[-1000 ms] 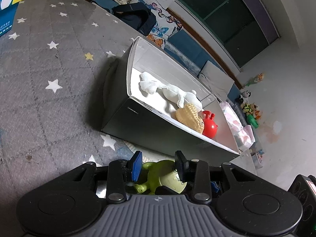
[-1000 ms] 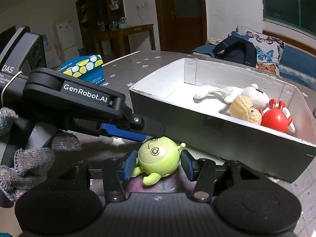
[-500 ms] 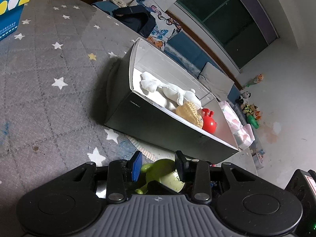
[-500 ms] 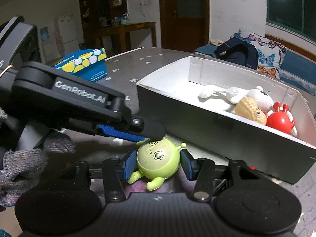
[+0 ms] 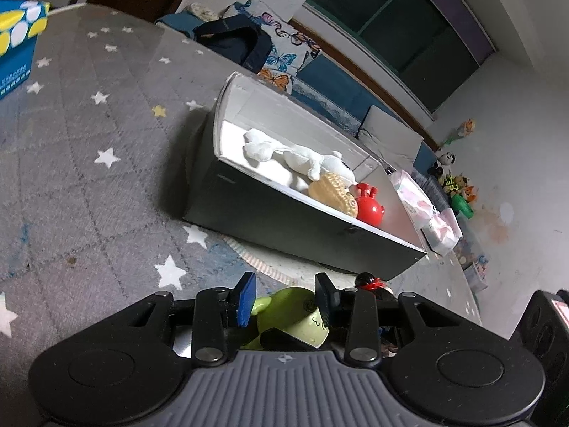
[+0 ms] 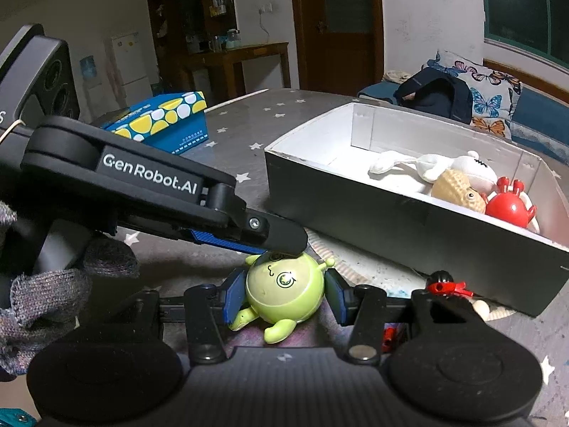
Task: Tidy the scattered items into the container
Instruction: 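Grasp the green alien toy with the right tool, then carry the alien into the grey box and open the right tool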
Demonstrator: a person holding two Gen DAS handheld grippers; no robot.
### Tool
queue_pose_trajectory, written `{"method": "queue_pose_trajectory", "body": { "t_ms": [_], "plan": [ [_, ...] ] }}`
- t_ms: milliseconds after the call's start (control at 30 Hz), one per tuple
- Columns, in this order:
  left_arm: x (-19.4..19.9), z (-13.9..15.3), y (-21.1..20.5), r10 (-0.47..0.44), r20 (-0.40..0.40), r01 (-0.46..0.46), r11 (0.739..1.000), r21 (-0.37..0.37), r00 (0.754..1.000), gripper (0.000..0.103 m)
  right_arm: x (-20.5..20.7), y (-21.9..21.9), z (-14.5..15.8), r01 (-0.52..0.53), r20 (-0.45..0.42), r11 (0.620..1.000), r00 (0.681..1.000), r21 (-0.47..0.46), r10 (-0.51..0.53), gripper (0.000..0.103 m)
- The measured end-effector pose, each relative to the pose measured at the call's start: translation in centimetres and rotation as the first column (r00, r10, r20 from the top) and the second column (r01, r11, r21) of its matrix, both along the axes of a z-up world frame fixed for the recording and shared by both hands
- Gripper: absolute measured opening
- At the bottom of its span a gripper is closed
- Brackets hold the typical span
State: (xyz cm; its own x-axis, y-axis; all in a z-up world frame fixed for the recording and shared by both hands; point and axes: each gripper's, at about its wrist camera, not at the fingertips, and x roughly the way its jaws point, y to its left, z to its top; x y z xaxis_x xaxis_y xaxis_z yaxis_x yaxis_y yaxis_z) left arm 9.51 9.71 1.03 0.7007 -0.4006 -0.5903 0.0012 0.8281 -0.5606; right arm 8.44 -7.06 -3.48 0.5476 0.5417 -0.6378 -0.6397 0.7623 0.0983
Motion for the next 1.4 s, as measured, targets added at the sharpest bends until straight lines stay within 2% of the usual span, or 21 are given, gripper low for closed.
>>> {"method": "queue_pose_trajectory", "body": {
  "t_ms": [233,467,800,1033,1267,1400],
  "plan": [
    [-0.3,1.3,-0.6,-0.012,0.020,0.012,1.000,0.021,1.000,0.037,-0.2,-0.7,1.1,0.000,0.010,1.000,1.000,0.021,0.000,0.049],
    [0.2,4.1,-1.0,-0.033,0.078,0.033,0.999,0.000,0.996,0.036,0.2,-1.5,3.7,0.001,0.061,0.999,0.998,0.053,-0.004,0.049],
    [5.3,7.5,-1.4,-0.051,0.137,0.053,0.999,-0.009,0.989,0.036,4.9,-2.3,7.2,0.026,0.128,0.998,0.991,0.061,-0.033,0.049],
    [10.8,6.5,-1.4,-0.035,0.090,0.037,0.999,-0.025,0.995,0.036,10.9,-1.7,6.8,0.038,0.107,0.999,0.994,0.000,-0.038,0.049],
    [15.2,4.4,-0.9,-0.007,0.028,0.008,1.000,-0.024,1.000,0.036,16.4,-1.2,4.6,0.052,0.015,0.998,0.999,-0.020,-0.052,0.049],
    [16.9,3.3,-1.0,0.002,-0.004,-0.002,1.000,0.011,1.000,0.036,18.3,-0.8,3.1,0.042,-0.026,0.998,0.999,-0.045,-0.044,0.049]
  ]
}}
